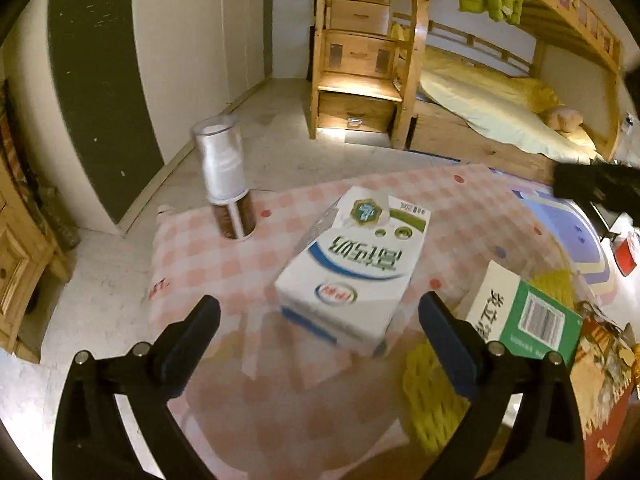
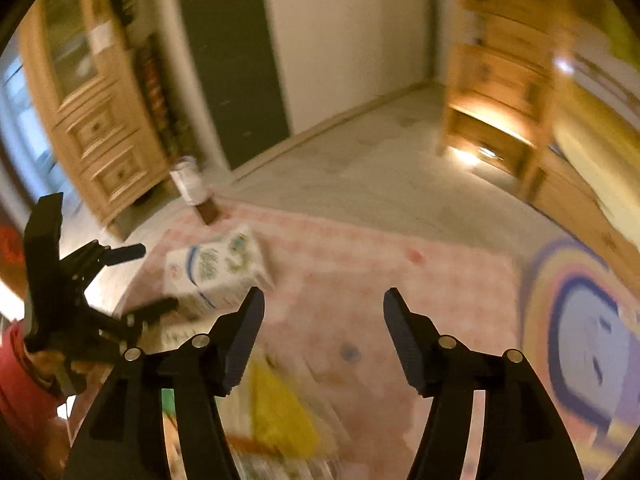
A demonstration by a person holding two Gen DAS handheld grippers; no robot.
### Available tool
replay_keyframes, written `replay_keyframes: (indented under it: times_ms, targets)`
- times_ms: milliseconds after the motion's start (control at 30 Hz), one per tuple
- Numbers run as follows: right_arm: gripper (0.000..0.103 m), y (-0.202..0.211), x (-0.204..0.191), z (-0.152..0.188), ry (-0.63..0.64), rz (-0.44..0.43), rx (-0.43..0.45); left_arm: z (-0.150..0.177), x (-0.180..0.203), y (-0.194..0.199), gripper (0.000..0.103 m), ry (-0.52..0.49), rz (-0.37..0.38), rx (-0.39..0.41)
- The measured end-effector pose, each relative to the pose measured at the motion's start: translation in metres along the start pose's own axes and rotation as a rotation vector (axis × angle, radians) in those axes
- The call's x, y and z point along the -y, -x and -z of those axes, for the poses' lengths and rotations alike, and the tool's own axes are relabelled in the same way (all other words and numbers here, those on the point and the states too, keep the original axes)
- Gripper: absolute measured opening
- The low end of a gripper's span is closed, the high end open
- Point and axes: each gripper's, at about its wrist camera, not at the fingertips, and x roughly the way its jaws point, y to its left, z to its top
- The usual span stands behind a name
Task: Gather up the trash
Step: 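Grasp the white milk carton with the left tool and lift it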
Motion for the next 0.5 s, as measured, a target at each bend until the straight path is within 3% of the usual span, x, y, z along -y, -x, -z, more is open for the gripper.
replay_keyframes:
  times_ms: [100, 267, 400, 500]
  targets:
    - [0.063, 0.011, 0.023, 0.028, -0.101, 0.048, -0.002, -0.003, 0.002, -0.013, 0.096, -0.012, 0.01, -0.017]
    - [0.063, 0.012, 0.042, 0.049, -0.221, -0.011, 0.027, -0.003, -0.002, -0.032, 0.096, 0.007, 0.013, -0.059]
    - [0.063, 0.007, 0.041, 0.054, -0.209, -0.004, 0.014, -0.006, -0.008, -0.036, 0.095, 0.048, 0.052, -0.06]
    - [0.063, 0.007, 0.044, 0.057, -0.212, -0.015, 0.017, -0.009, -0.004, -0.034, 0.076, 0.034, 0.069, -0.037]
